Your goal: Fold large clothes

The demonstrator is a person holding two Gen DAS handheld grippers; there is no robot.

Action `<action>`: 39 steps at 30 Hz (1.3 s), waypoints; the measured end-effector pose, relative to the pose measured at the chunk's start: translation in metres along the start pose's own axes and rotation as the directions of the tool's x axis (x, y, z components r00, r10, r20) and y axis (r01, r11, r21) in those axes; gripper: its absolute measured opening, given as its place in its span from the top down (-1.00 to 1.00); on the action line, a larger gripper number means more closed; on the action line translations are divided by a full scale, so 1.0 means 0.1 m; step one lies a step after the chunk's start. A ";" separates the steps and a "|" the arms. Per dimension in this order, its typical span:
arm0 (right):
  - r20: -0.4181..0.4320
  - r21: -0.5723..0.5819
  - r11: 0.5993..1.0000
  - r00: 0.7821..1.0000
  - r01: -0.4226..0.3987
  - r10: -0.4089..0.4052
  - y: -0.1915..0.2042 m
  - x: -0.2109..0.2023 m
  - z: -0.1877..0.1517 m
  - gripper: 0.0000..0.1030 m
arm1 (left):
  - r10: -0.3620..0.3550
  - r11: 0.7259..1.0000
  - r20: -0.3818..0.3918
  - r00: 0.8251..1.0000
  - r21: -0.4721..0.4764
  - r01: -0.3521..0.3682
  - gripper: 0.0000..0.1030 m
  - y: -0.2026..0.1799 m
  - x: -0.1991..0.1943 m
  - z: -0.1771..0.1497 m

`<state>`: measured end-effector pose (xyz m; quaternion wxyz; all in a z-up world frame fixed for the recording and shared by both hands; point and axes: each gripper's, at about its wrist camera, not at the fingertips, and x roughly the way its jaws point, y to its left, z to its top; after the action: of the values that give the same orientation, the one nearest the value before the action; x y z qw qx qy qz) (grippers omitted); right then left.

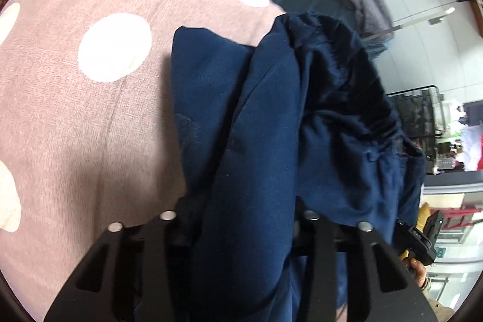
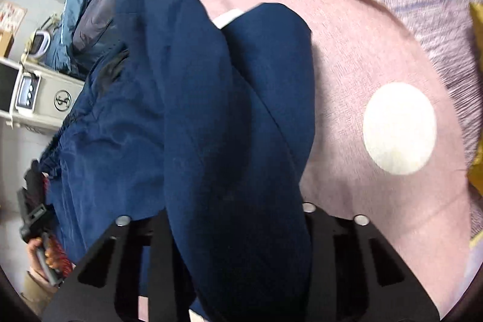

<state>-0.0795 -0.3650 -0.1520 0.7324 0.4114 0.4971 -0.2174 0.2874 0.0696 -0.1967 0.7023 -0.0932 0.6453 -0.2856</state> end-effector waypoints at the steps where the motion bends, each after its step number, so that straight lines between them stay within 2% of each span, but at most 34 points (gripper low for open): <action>1: 0.012 -0.011 1.000 1.000 0.005 -0.005 0.06 -0.06 -0.04 0.44 | -0.017 1.000 0.008 1.000 0.007 0.017 0.38 0.00 -0.05 -0.01; 4: 0.060 -0.041 0.999 0.998 -0.009 0.011 0.26 -0.32 -0.17 0.50 | -0.083 0.996 0.040 0.996 0.028 0.082 0.45 -0.11 -0.23 -0.10; 8: 0.122 -0.078 0.996 0.991 -0.053 0.063 0.55 -0.73 -0.45 0.53 | -0.198 0.979 0.069 0.978 0.051 0.195 0.50 -0.21 -0.53 -0.29; 11: 0.153 -0.125 0.991 0.986 -0.053 0.072 0.77 -0.98 -0.71 0.53 | -0.193 0.979 0.059 0.979 0.080 0.188 0.51 -0.25 -0.71 -0.51; 15: 0.141 -0.116 0.992 0.988 -0.046 0.062 0.92 -1.12 -1.09 0.54 | -0.196 0.980 0.049 0.979 0.058 0.193 0.52 -0.11 -0.87 -0.74; 19: 0.124 -0.070 0.996 0.990 -0.055 0.064 0.83 -1.11 -1.38 0.54 | -0.180 0.983 0.050 0.982 0.030 0.178 0.52 0.12 -0.98 -0.89; 22: 0.130 -0.051 0.997 0.989 -0.064 0.070 0.74 -1.18 -1.56 0.55 | -0.166 0.986 0.060 0.984 0.042 0.164 0.53 0.06 -0.99 -0.85; 25: 0.146 -0.054 0.995 0.986 -0.079 0.086 0.75 -1.28 -1.57 0.56 | -0.140 0.984 0.091 0.986 0.120 0.129 0.54 -0.26 -1.01 -0.74; 31: 0.236 -0.096 0.987 0.960 -0.132 0.151 0.62 -1.69 -1.37 0.57 | -0.188 0.963 0.155 0.970 0.223 0.151 0.54 -1.01 -1.25 -0.66; 33: 0.264 -0.103 0.983 0.949 -0.151 0.173 0.49 -1.88 -1.31 0.57 | -0.204 0.952 0.171 0.964 0.265 0.154 0.54 -1.38 -1.30 -0.67; 37: 0.368 -0.128 0.977 0.906 -0.171 0.207 0.03 -2.45 -1.21 0.58 | -0.258 0.916 0.190 0.947 0.361 0.177 0.54 -2.16 -1.37 -0.83; 39: 0.424 -0.127 0.978 0.882 -0.166 0.205 -0.28 -2.80 -1.15 0.58 | -0.307 0.886 0.181 0.934 0.414 0.211 0.54 -2.71 -1.34 -0.91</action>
<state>-0.2786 -0.3120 0.0714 0.8592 0.3659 0.2888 -0.2109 0.1235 -0.0610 0.0388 0.7352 -0.0723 0.4672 -0.4858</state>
